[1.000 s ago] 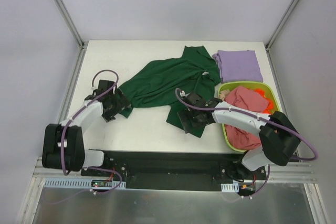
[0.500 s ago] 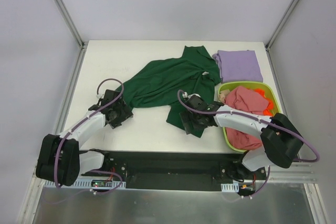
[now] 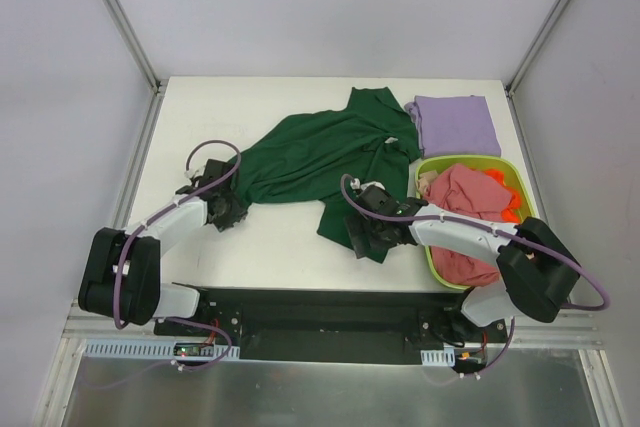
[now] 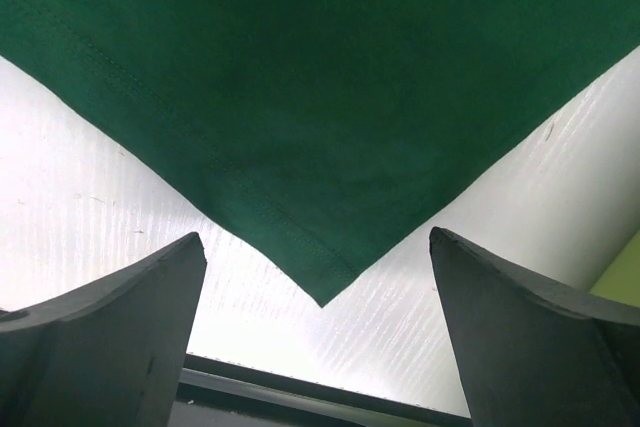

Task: Fold and stack the t-shirts
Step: Flatten out the tshirt

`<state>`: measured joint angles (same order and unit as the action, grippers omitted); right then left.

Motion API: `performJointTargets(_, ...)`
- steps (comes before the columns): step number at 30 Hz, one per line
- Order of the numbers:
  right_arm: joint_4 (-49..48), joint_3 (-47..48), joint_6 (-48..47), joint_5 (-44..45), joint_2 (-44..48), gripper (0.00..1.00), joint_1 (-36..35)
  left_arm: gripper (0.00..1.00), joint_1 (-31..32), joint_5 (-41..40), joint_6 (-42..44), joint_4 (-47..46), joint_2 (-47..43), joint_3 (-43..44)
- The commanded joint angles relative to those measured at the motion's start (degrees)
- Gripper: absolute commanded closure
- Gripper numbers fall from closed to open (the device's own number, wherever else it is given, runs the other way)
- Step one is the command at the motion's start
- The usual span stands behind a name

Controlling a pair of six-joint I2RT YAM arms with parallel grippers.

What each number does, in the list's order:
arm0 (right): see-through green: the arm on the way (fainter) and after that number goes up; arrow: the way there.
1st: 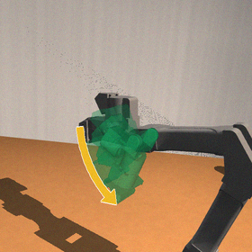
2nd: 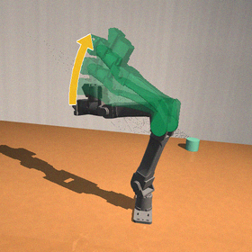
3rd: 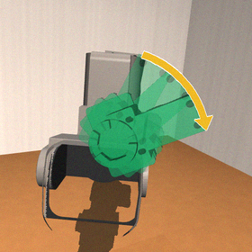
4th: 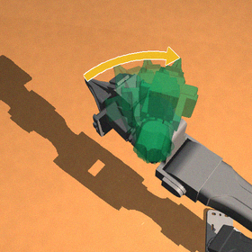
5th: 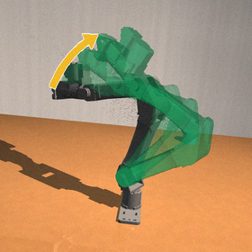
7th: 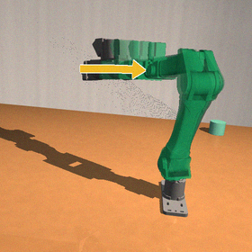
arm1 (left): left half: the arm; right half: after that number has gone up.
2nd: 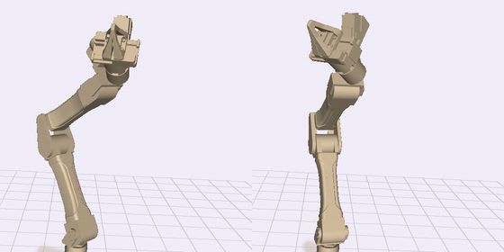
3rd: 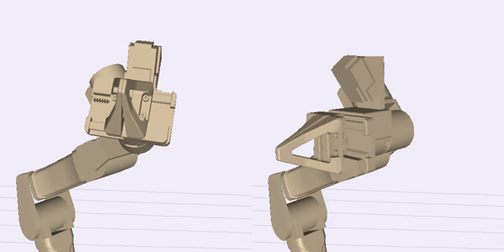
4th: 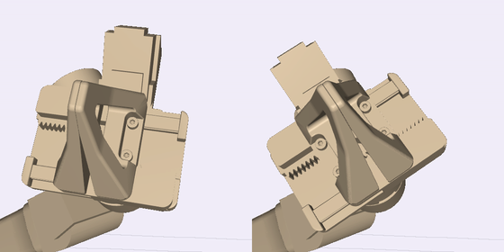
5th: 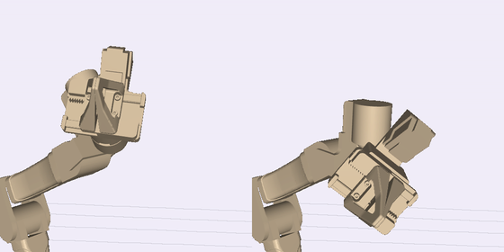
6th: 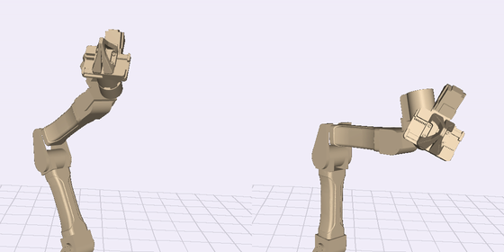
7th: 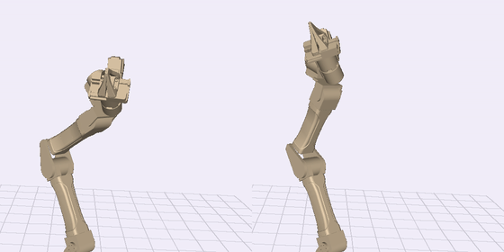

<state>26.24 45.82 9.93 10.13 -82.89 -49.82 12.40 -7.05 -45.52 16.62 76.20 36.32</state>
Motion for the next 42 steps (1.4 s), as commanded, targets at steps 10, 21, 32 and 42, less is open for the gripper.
performJointTargets(10, -3.47, -0.21, 1.49, -1.61, -0.34, 0.04, -0.36, 1.0, 0.43, -3.06, 3.68, -0.98, 1.23, 3.15)
performJointTargets(21, -6.1, -2.49, 1.05, 0.07, 5.19, 0.04, -0.45, 1.0, 1.4, 1.16, 6.23, -1.15, -20.8, -0.81)
performJointTargets(32, -9.1, -4.25, -0.27, -1.69, 4.06, 0.04, -0.45, 1.0, 0.09, -3.76, 7.02, -0.98, -27.18, 2.45)
performJointTargets(42, -7.17, -1.8, -1.32, -0.73, 0.72, 0.04, -0.45, 1.0, -13.98, 9.33, 15.97, -2.74, 0.31, 10.86)
